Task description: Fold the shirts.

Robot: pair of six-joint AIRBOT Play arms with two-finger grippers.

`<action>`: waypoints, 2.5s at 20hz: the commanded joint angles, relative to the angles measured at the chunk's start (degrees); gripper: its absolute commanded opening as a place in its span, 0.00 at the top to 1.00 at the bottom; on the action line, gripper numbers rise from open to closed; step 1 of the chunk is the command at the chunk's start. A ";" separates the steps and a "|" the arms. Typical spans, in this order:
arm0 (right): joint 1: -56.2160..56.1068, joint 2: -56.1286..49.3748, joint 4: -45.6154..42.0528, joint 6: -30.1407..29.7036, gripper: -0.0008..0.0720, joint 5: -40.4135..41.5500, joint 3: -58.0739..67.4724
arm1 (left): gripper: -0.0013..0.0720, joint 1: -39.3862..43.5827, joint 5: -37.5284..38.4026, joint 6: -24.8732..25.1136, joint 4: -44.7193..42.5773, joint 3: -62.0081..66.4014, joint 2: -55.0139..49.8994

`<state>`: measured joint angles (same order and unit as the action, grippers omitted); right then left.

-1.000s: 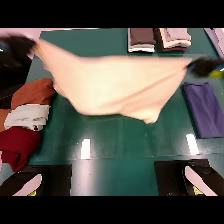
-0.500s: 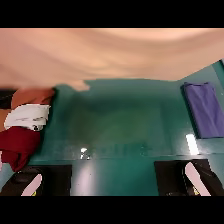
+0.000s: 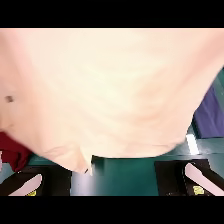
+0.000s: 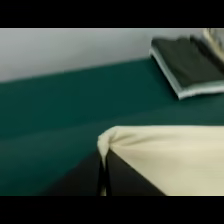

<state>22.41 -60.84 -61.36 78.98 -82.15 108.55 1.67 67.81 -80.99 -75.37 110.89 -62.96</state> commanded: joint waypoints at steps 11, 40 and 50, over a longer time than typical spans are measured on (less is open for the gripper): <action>-16.41 -35.21 -11.17 2.19 0.92 6.95 -2.95 | 0.77 -0.31 -9.60 0.48 1.11 -14.40 -31.47; 8.63 -7.04 -2.21 -7.30 0.49 8.24 -74.44 | 0.31 -12.17 4.09 -1.57 5.55 -69.07 11.17; -1.03 -1.27 -6.08 -6.97 0.96 9.44 -68.41 | 0.31 -10.88 1.55 -2.10 13.97 -82.86 11.17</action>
<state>22.55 -63.68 -67.22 71.81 -72.58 39.00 -10.04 71.88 -83.02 -64.84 32.82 -51.83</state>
